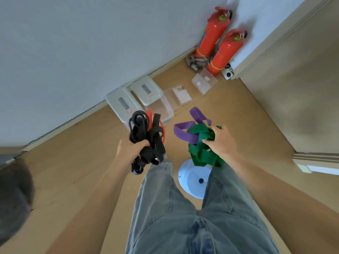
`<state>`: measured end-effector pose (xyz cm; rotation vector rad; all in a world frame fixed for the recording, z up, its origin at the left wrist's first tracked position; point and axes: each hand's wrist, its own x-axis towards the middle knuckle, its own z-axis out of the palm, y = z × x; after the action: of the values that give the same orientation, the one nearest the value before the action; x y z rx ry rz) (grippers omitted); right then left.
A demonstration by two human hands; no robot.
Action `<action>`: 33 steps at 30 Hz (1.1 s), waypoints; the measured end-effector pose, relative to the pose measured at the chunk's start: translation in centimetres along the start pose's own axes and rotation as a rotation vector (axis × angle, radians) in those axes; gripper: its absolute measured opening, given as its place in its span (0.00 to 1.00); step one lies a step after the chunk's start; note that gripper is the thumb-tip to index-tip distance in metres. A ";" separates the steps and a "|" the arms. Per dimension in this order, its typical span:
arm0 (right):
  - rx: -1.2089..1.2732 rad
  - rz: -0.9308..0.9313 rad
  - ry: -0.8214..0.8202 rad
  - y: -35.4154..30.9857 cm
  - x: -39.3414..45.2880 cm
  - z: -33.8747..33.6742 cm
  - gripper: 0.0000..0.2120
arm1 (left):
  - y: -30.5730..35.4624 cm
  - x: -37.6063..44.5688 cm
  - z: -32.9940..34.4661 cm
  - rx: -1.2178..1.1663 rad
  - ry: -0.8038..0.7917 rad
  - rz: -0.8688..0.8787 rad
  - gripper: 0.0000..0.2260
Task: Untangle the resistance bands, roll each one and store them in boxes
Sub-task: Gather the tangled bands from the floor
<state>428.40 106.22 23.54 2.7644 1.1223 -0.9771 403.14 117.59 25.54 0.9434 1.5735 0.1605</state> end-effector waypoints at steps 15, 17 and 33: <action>-0.180 -0.006 -0.256 8.9 23.3 4.0 0.20 | -1.6 12.7 17.2 0.190 0.119 -0.121 0.12; -0.167 0.003 -0.300 10.6 27.7 6.0 0.25 | -3.1 16.4 19.4 0.272 0.086 -0.103 0.10; 0.282 0.104 -0.881 15.4 39.6 38.6 0.13 | -24.2 43.5 28.8 0.522 -0.110 -0.193 0.10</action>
<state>438.80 111.02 -32.74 2.0508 0.7084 -2.1350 419.90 117.93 -29.48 1.1661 1.6233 -0.4511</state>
